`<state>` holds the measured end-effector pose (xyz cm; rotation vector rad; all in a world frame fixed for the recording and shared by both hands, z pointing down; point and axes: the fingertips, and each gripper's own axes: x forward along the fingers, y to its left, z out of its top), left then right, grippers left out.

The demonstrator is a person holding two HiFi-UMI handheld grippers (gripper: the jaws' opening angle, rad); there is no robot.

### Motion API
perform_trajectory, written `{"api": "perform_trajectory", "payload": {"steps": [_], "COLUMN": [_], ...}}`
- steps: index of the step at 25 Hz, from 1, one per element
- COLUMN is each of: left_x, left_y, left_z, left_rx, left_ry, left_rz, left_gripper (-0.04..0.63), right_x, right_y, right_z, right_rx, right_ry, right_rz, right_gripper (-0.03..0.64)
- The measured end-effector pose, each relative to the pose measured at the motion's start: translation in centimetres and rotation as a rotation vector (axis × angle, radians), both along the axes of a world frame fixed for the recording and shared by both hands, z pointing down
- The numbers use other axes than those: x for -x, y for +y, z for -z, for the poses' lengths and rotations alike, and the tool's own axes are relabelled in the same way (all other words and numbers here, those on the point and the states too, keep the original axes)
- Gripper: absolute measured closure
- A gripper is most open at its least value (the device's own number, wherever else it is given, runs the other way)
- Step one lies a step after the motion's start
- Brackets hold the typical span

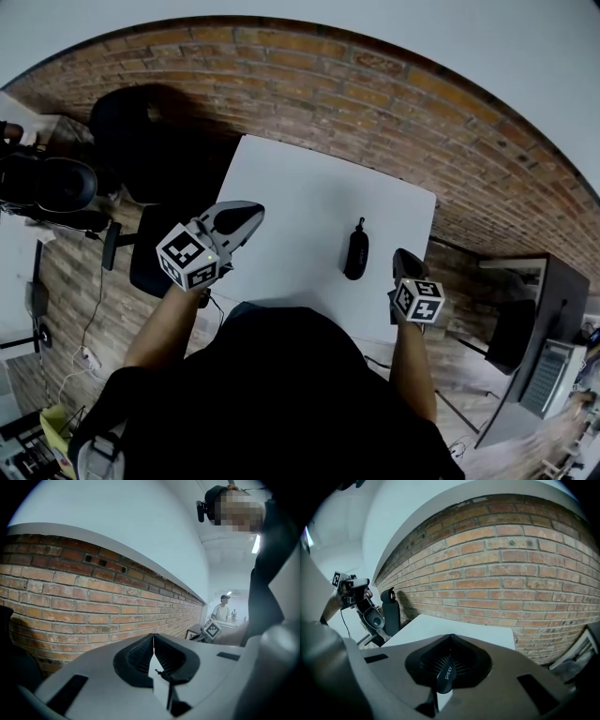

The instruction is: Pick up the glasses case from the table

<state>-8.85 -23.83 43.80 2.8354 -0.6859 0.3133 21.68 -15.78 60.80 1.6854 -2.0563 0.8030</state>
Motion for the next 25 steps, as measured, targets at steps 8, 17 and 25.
{"api": "perform_trajectory", "payload": {"steps": [8, 17, 25], "left_x": [0.5, 1.1, 1.3], "left_y": [-1.0, -2.3, -3.3], "left_z": [-0.4, -0.7, -1.5], "left_rx": [0.01, 0.025, 0.046], "left_ry": [-0.015, -0.035, -0.048], "left_rz": [-0.003, -0.006, -0.001], "left_gripper": [0.583, 0.583, 0.583], "right_x": [1.2, 2.3, 3.3], "right_y": [-0.6, -1.2, -1.4], "right_z": [-4.0, -8.5, -12.4], "right_rx": [0.072, 0.161, 0.231], "right_ry": [0.002, 0.008, -0.033], "right_rz": [0.009, 0.034, 0.023], "right_gripper": [0.601, 0.558, 0.492]}}
